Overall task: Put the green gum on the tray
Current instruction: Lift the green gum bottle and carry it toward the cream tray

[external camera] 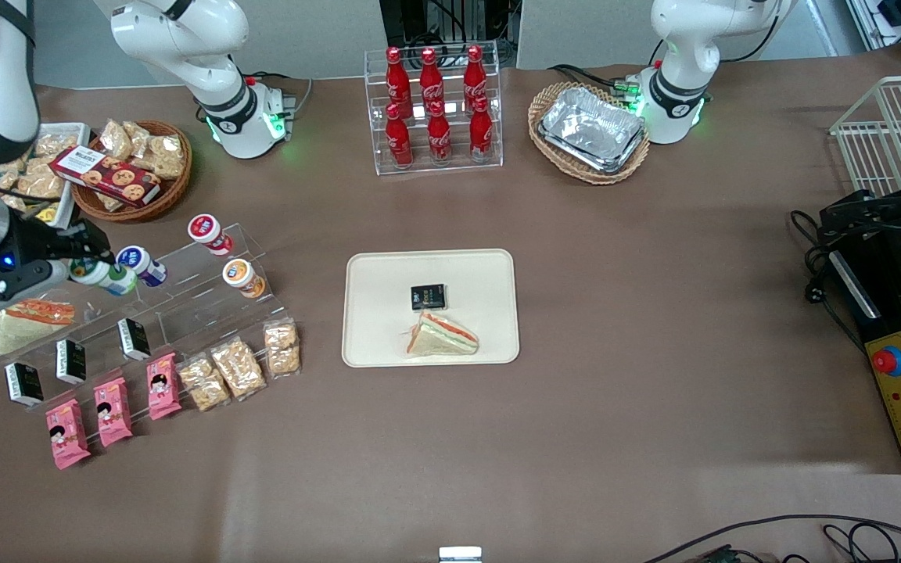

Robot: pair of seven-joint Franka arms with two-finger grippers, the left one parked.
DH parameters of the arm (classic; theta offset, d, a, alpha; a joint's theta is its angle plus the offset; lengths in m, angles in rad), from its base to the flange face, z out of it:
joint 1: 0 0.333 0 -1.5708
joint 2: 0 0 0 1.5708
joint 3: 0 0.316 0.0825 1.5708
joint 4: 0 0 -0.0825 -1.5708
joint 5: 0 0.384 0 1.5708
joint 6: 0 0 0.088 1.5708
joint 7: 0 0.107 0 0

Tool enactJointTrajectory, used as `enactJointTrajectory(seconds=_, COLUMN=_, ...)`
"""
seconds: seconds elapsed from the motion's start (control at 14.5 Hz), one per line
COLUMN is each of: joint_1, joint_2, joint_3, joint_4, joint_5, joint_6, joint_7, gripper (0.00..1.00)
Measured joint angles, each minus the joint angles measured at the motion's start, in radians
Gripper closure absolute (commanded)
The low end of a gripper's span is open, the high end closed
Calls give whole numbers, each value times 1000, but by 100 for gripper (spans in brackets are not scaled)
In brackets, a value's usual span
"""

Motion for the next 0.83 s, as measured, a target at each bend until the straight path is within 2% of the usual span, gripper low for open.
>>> enactJointTrajectory(seconds=0.21, joint_1=34, joint_2=0, joint_3=48, joint_4=37, joint_5=44, joint_6=-46, joint_7=164, gripper=73)
enactJointTrajectory(seconds=0.48, joint_1=197, joint_2=7, joint_3=104, joint_4=35, joint_5=49, joint_6=-44, joint_7=492, gripper=73)
enactJointTrajectory(seconds=0.62, joint_1=291, joint_2=18, joint_3=108, joint_4=14, joint_5=50, joint_6=5, joint_7=625, gripper=73)
enactJointTrajectory(seconds=0.83, joint_1=392, joint_2=38, joint_3=109, joint_4=-88, joint_5=50, joint_6=163, joint_7=759, gripper=73)
